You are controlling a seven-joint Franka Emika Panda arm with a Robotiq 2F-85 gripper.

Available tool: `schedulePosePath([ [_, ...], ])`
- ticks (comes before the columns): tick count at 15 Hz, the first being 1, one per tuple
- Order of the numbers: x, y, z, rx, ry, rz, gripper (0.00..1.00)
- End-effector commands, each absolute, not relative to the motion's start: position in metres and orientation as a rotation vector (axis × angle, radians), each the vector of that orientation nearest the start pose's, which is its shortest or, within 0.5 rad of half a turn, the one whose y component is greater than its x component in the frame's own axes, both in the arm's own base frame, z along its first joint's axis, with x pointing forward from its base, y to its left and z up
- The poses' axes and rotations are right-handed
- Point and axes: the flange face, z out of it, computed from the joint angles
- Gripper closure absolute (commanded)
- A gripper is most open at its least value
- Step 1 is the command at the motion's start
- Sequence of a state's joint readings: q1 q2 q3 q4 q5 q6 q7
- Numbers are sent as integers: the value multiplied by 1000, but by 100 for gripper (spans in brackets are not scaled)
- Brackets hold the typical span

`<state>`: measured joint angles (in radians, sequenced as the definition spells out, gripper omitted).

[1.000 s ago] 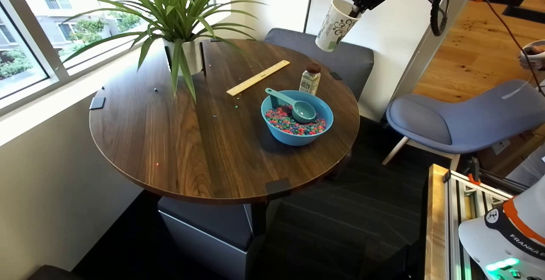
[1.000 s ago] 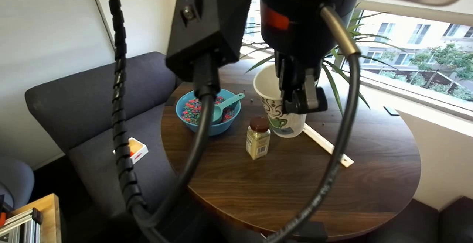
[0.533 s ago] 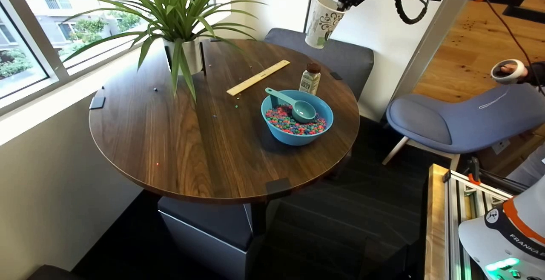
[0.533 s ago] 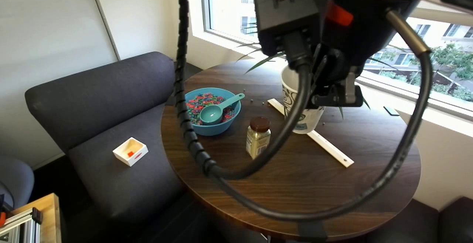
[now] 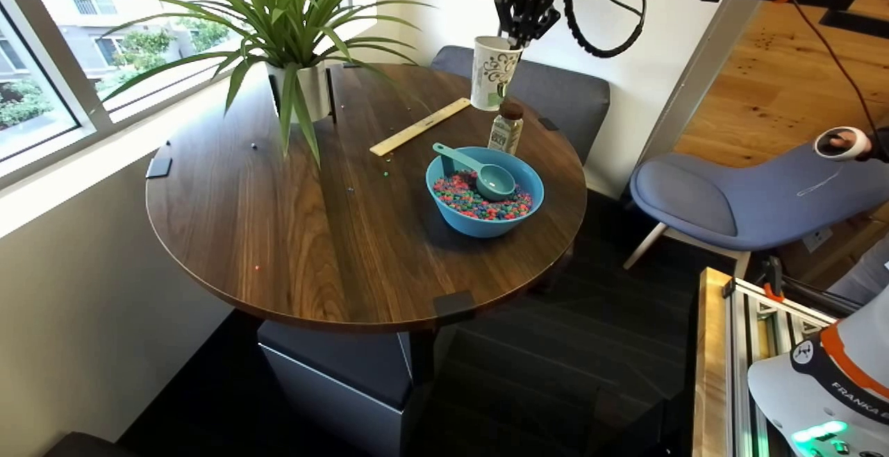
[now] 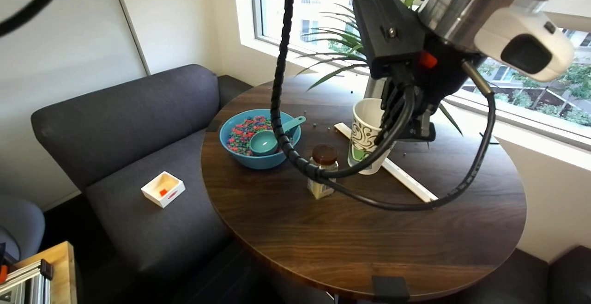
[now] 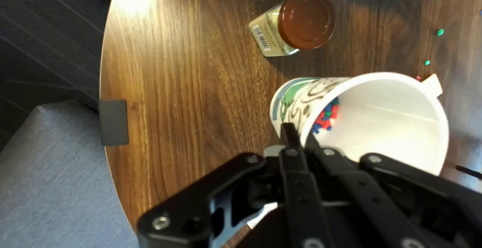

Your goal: Move the paper cup to the right

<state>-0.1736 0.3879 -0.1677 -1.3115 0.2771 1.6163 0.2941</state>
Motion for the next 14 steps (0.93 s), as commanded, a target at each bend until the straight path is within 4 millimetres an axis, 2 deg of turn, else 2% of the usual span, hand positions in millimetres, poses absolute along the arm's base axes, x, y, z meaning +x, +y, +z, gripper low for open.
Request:
schedulePosePath([
  [1,657,-182,493,-2770,1015,171,99],
  [4,663,-181,479,-2773,1072,170,99],
  [14,670,-176,472,-2822,1216,85,99],
])
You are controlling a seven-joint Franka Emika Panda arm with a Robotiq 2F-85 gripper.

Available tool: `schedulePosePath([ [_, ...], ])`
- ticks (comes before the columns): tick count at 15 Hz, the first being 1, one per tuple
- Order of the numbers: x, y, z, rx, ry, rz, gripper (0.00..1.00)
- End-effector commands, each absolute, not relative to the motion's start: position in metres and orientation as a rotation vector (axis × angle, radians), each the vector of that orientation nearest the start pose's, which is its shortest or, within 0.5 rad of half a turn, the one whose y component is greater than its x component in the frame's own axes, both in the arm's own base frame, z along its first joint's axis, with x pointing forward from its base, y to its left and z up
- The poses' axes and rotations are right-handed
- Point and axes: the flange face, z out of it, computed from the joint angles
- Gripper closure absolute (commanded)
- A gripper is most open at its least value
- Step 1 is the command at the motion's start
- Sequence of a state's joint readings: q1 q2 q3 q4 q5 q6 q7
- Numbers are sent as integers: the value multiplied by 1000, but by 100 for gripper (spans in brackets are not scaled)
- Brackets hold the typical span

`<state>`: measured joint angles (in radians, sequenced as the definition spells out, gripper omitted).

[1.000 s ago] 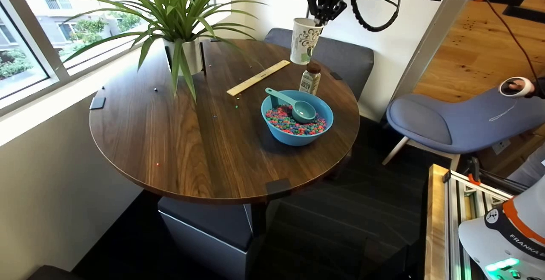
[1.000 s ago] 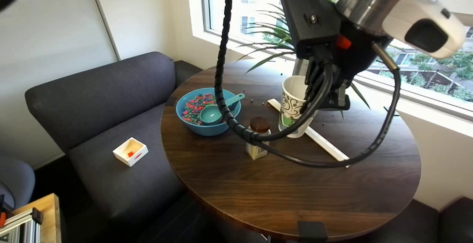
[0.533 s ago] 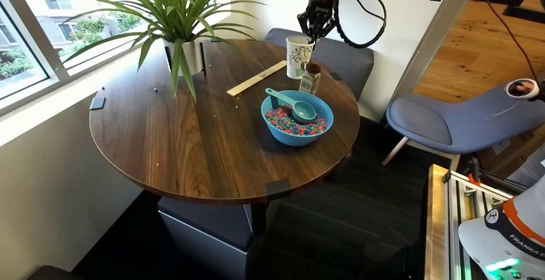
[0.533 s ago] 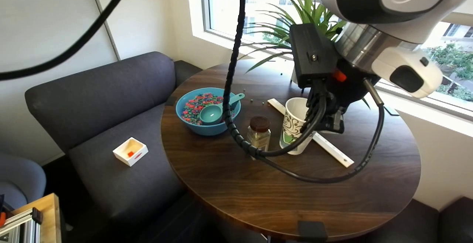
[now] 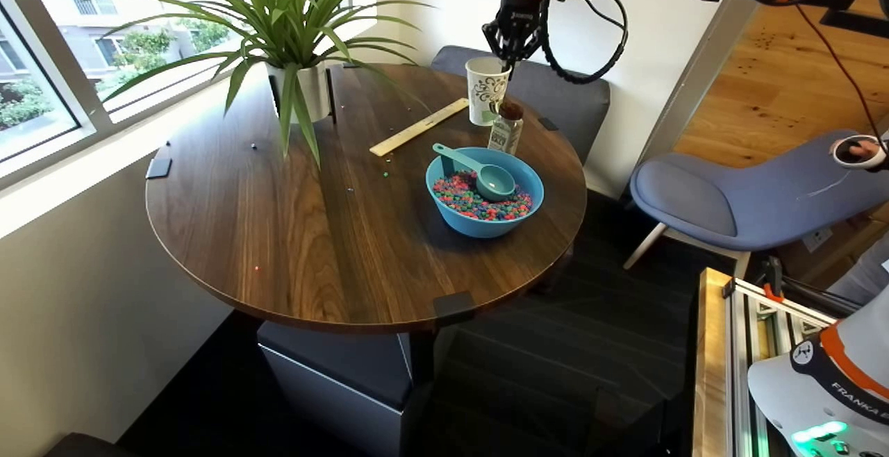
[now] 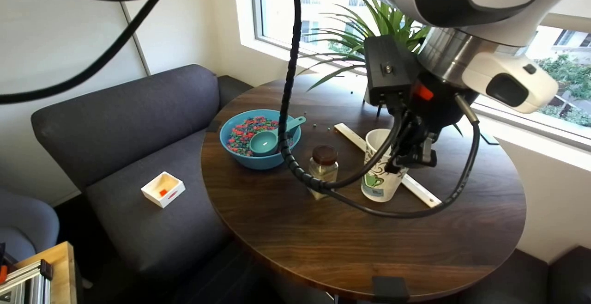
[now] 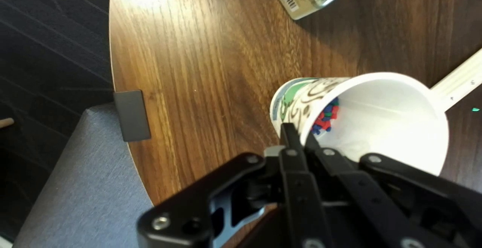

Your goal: Move the paper cup to the right

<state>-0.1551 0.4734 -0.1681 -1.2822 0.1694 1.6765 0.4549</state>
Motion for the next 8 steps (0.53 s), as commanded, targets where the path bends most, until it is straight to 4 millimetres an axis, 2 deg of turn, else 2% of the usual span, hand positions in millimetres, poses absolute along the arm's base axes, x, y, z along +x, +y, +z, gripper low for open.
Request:
schedulePosePath([
  [1,671,-175,471,-2818,1226,69,99],
  [4,676,-174,466,-2790,1247,7,99],
  [8,677,-171,455,-2747,1244,14,99],
])
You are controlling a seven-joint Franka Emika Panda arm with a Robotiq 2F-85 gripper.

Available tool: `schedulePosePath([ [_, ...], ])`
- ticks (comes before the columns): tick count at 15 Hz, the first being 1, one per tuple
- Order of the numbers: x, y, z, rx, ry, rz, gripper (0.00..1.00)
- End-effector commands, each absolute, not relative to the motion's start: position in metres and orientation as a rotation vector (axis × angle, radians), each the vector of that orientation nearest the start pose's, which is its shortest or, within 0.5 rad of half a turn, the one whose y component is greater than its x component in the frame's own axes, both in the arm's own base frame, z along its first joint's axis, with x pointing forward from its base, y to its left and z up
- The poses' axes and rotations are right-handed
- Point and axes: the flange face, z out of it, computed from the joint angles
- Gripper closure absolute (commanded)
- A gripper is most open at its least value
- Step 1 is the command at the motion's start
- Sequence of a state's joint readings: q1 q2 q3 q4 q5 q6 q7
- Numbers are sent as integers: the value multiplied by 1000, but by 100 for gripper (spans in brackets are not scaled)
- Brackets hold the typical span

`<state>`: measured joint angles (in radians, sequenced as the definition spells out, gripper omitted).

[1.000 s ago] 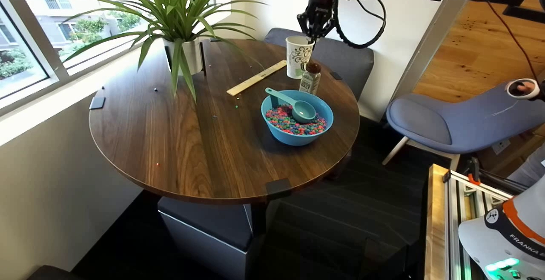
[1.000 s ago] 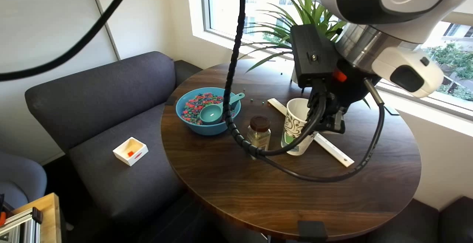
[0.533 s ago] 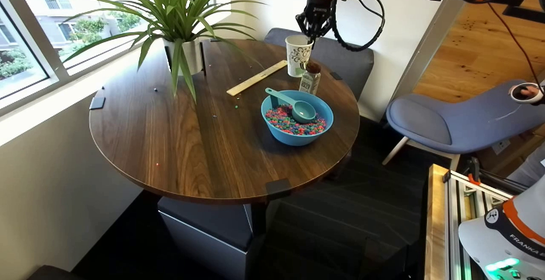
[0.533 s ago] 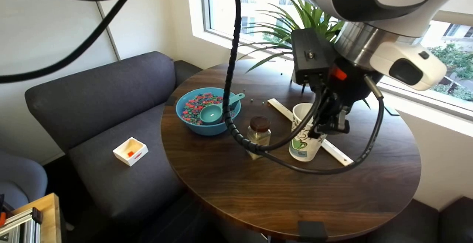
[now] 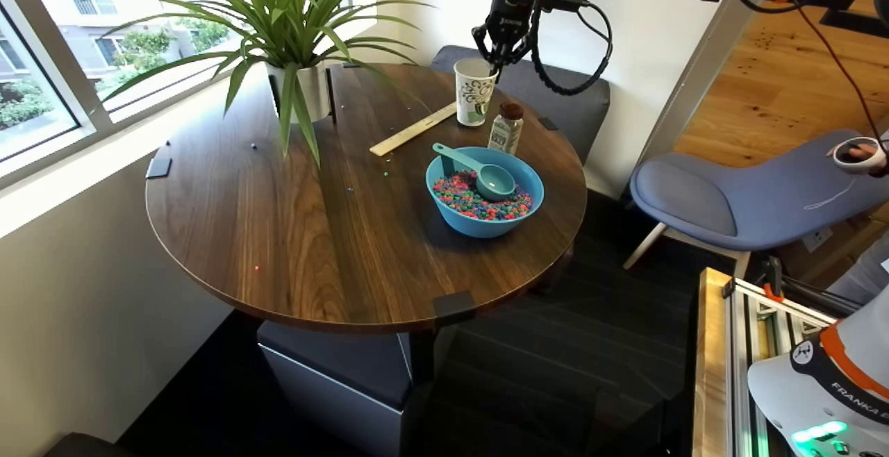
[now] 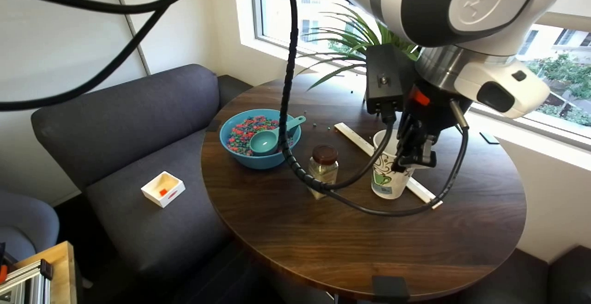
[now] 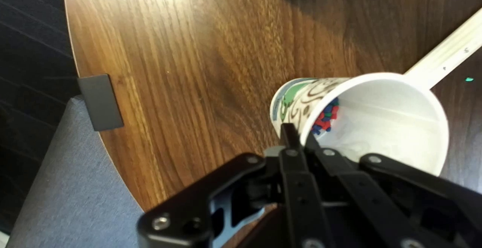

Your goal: Move the paper cup to the right

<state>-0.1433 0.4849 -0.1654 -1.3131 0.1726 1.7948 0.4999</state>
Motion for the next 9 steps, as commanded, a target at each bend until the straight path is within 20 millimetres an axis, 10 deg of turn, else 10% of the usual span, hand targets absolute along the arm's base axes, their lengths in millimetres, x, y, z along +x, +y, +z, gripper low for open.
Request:
schedulePosePath([
  [1,677,-170,453,-2740,1236,27,72],
  [5,667,-171,466,-2727,1222,34,51],
  [9,629,-174,526,-2796,1118,52,20],
])
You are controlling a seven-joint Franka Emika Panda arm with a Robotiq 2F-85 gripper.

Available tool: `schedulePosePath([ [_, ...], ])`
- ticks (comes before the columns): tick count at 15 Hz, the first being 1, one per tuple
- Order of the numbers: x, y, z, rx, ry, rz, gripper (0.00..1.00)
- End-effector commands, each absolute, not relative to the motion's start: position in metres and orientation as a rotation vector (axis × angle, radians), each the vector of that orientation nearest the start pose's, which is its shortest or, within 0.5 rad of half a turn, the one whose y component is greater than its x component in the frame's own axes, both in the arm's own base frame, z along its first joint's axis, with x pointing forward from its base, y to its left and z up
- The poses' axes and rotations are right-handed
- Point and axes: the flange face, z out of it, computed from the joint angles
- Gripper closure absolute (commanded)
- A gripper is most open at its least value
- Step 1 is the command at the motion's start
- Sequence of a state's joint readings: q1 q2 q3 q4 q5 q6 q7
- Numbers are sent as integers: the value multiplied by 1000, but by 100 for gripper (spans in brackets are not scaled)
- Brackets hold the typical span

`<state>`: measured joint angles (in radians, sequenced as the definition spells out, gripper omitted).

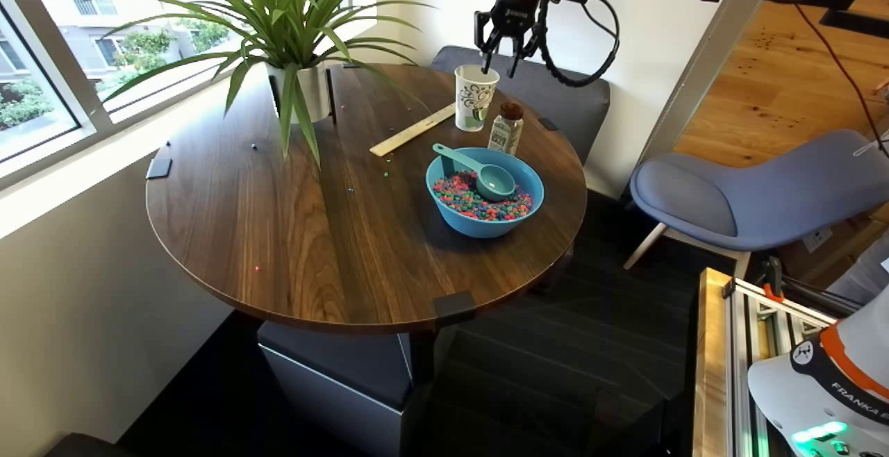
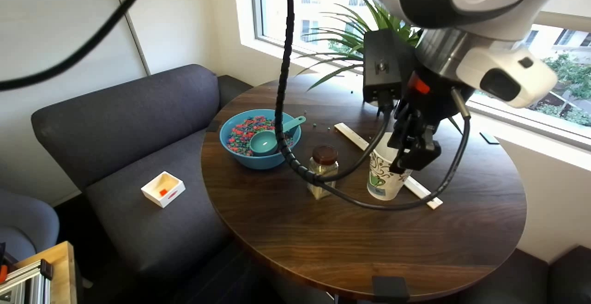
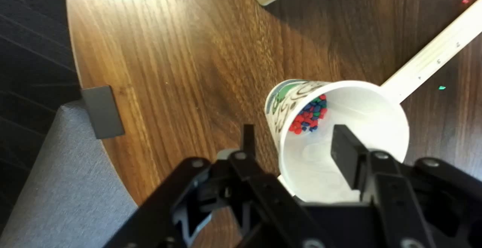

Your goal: Move the paper cup to the right

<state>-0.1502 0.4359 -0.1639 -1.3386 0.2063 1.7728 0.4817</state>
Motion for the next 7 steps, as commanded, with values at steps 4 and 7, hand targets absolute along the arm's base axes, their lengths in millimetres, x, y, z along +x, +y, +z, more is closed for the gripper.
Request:
schedulePosePath([
  [4,589,-146,595,-2941,807,30,0],
  [7,597,-150,611,-2920,837,-22,0],
])
